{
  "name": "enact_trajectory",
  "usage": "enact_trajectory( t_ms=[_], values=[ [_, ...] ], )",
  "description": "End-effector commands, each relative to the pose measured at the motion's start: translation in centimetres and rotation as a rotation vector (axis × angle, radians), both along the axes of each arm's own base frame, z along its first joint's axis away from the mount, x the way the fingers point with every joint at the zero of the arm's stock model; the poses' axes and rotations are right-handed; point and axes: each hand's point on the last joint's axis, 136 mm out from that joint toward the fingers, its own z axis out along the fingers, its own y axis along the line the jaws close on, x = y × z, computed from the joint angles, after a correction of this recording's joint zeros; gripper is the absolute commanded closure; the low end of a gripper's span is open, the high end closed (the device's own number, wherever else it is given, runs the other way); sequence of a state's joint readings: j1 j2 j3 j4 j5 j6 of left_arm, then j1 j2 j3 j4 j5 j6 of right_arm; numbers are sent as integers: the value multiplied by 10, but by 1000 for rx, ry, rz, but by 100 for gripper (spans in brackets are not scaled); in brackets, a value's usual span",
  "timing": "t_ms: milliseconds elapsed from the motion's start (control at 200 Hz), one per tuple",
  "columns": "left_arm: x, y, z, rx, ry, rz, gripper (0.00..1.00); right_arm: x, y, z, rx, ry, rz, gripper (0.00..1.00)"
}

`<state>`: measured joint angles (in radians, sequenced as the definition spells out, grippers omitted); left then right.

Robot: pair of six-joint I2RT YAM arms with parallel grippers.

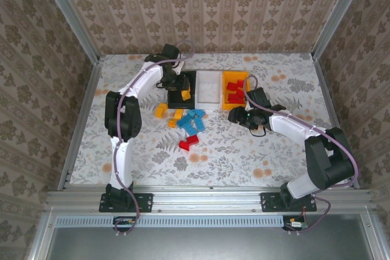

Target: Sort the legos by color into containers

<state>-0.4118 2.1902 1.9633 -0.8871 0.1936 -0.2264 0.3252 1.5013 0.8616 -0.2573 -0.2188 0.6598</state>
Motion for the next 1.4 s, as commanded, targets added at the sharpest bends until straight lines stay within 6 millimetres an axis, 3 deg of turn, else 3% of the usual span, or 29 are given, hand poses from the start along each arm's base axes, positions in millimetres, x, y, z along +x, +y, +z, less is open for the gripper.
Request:
enact_trajectory(
  t_ms=[0,165,360,720,840,920,1140,1395],
  values=[
    [-13,2,30,-22,-41,-13,52,-7,4,6,26,1,9,43],
    [-20,4,28,-29,-41,-22,55,-7,6,5,28,4,14,43],
    [-15,-1,1,24,6,-50,55,-6,7,4,31,4,16,43],
    [0,-15,-29,71,43,-76,55,-5,4,-6,17,21,18,43],
    [5,-13,-36,101,48,-77,63,-3,5,-8,22,23,18,43],
    [9,-14,-37,104,43,-75,71,-2,6,-11,22,27,19,43],
    [14,-10,-35,121,25,-65,73,1,10,-16,35,40,21,43],
    [30,-12,-37,19,37,-16,75,-1,9,-17,37,47,14,43]
  ],
)
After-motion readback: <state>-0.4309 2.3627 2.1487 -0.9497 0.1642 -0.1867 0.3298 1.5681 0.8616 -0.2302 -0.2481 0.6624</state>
